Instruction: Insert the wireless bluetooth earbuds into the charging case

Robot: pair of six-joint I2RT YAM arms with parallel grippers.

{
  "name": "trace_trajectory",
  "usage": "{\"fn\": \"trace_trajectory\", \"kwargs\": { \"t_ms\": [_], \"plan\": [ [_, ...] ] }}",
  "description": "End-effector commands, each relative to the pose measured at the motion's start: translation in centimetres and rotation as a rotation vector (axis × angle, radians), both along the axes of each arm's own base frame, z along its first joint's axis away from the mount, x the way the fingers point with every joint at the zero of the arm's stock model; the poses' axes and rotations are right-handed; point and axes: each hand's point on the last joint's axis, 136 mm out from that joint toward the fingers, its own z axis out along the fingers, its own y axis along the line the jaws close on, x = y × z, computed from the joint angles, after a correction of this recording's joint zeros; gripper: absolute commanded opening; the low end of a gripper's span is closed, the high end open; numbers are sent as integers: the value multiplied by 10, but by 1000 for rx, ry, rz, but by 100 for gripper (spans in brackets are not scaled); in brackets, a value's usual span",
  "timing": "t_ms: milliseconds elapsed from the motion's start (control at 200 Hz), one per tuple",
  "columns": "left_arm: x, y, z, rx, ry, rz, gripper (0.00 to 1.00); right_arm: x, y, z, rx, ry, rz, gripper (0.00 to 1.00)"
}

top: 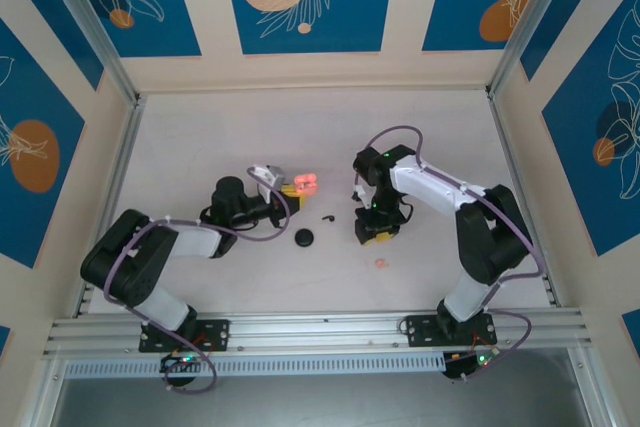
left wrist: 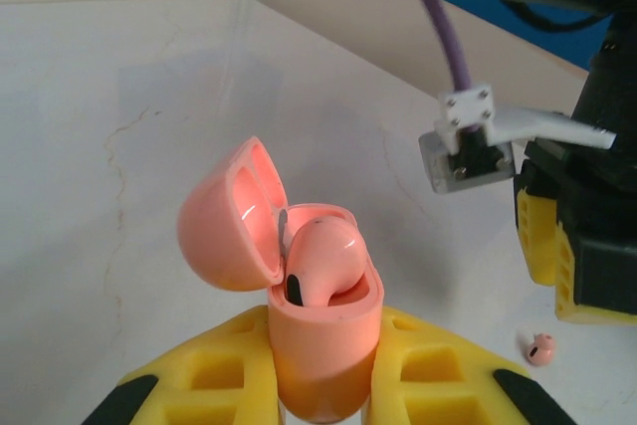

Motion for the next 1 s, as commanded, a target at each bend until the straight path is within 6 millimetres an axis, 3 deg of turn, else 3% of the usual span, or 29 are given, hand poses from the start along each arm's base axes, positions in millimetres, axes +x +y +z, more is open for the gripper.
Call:
{"fn": "trace_trajectory", "kwargs": {
  "t_ms": [0, 385, 540, 775, 995],
  "plan": [
    [-2, 7, 5, 43, -41, 27, 14, -20, -9, -9, -95, 107, -49, 41],
    [-2, 11, 10, 70, -63, 40, 14, -36, -22, -38, -257, 215, -112, 45],
    [-2, 10, 10, 74, -65, 38, 14, -34, -23, -45, -269, 216, -134, 45],
    [-3, 10, 9, 81, -61, 32, 14, -34, -19, -57, -252, 240, -166, 36],
    [-3, 10, 10, 83, -62, 30, 14, -34, -27, -61, -275, 251, -225, 30]
  ]
}}
